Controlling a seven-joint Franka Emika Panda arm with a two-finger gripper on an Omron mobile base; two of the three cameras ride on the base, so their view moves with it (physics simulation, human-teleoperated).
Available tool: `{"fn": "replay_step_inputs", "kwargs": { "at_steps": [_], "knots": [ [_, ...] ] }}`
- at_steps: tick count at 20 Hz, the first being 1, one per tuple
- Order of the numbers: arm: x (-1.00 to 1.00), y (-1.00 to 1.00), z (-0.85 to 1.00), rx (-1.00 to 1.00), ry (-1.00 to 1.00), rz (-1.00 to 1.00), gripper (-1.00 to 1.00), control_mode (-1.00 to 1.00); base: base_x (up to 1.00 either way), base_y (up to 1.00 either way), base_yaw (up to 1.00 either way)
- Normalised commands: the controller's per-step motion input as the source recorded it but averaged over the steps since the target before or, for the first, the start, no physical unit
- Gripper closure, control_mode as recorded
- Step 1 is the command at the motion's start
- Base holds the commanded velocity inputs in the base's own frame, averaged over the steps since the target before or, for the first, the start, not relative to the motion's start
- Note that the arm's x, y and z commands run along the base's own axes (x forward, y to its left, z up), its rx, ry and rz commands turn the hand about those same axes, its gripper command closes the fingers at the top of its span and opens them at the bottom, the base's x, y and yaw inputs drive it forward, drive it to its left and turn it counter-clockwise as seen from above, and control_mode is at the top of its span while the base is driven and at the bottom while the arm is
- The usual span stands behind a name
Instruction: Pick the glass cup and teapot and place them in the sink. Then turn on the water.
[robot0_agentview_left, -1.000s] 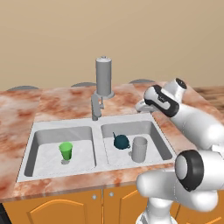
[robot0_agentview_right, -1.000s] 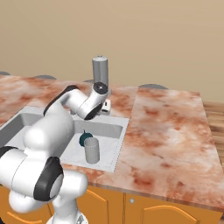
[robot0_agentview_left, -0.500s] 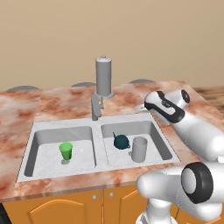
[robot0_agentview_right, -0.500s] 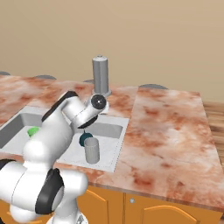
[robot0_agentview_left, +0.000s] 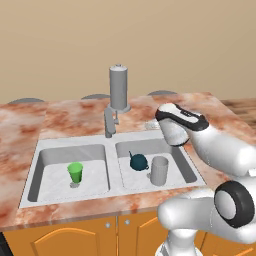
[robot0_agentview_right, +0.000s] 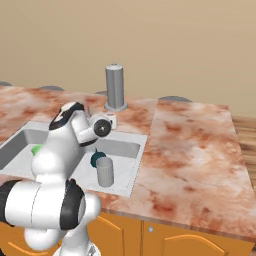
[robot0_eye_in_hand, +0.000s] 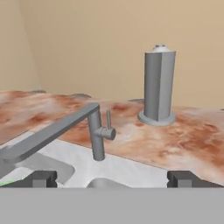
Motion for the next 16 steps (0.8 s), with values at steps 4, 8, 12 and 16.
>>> {"fn": "replay_step_inputs", "kwargs": {
  "at_steps": [4, 8, 12, 16],
  "knots": [
    [0.25, 0.16, 0.0, 0.0, -0.18, 0.0, -1.0, -1.0, 0.0, 0.0, 0.0],
    [0.01, 0.01, -0.09, 0.0, -0.11, 0.0, -1.0, -1.0, 0.0, 0.0, 0.0],
    [0.0, 0.0, -0.1, 0.0, 0.0, 0.0, -1.0, -1.0, 0.0, 0.0, 0.0],
    [0.0, 0.0, -0.17, 0.0, 0.0, 0.0, -1.0, -1.0, 0.0, 0.0, 0.0]
  ]
}}
